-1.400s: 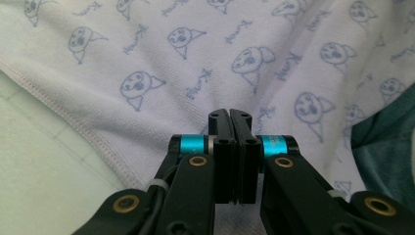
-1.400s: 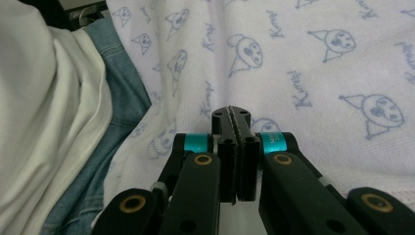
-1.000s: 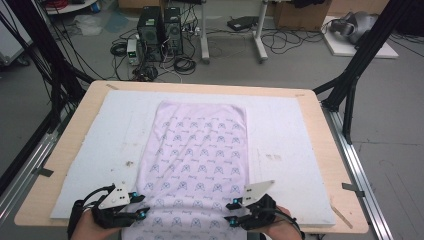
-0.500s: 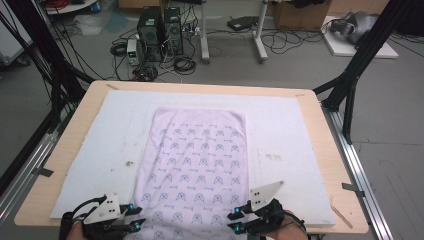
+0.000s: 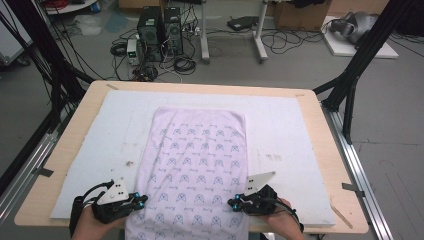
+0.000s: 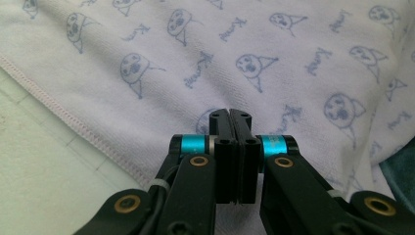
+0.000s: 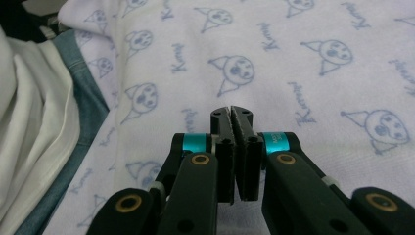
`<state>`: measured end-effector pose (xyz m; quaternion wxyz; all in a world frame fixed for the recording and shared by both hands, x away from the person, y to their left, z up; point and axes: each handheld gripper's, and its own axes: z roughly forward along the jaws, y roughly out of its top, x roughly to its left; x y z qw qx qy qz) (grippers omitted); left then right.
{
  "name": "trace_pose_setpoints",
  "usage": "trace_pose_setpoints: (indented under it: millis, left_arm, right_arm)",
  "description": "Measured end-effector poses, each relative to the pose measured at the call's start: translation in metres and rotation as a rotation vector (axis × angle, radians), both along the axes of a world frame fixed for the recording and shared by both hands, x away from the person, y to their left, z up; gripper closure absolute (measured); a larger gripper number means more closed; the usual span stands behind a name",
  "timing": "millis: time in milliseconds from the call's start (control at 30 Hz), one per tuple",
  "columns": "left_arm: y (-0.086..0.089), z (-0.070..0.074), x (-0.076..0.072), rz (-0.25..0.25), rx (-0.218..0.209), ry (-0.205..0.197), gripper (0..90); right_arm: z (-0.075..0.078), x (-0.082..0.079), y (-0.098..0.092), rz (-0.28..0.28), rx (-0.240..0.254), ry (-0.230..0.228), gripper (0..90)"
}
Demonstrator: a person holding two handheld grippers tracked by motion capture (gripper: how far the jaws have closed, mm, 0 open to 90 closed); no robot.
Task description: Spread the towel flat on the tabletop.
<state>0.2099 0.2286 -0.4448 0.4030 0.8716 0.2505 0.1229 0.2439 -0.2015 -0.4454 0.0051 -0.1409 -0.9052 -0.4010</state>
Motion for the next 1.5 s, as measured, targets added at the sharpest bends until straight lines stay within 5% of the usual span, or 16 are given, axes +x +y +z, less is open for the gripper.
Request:
trace_pose_setpoints:
  millis: [167,300,400,533,667,733,900,1267,1500]
  left_arm:
    - [0.008,0.002,-0.011,0.005,-0.013,0.006,88.8]
    - [0.01,0.004,-0.019,-0.008,-0.021,0.012,88.5]
    - [0.01,0.007,-0.011,0.006,-0.044,0.03,72.9]
    - [0.007,0.013,0.003,0.013,-0.071,0.021,63.3]
    - [0.004,0.022,0.019,0.029,-0.101,0.024,57.9]
    - [0.002,0.026,0.028,0.04,-0.123,0.027,54.3]
    - [0.0,0.033,0.05,0.083,-0.156,0.03,47.5]
    - [-0.001,0.049,0.093,0.137,-0.164,-0.016,40.9]
    - [-0.006,0.053,0.1,0.128,-0.155,-0.026,41.0]
  right_arm:
    - [0.002,-0.007,-0.003,0.051,-0.008,0.017,89.9]
    - [0.002,-0.015,-0.009,0.056,0.039,0.047,87.9]
    - [0.006,-0.012,-0.013,0.03,0.064,0.053,78.5]
    - [0.013,0.0,-0.013,-0.016,0.079,0.038,70.1]
    - [0.019,0.015,-0.011,-0.062,0.096,0.023,63.0]
    - [0.023,0.025,-0.01,-0.106,0.105,-0.005,52.1]
    - [0.029,0.048,-0.013,-0.195,0.133,-0.016,45.3]
    - [0.049,0.093,-0.011,-0.2,0.122,-0.019,37.5]
    - [0.057,0.102,-0.01,-0.203,0.137,-0.028,36.5]
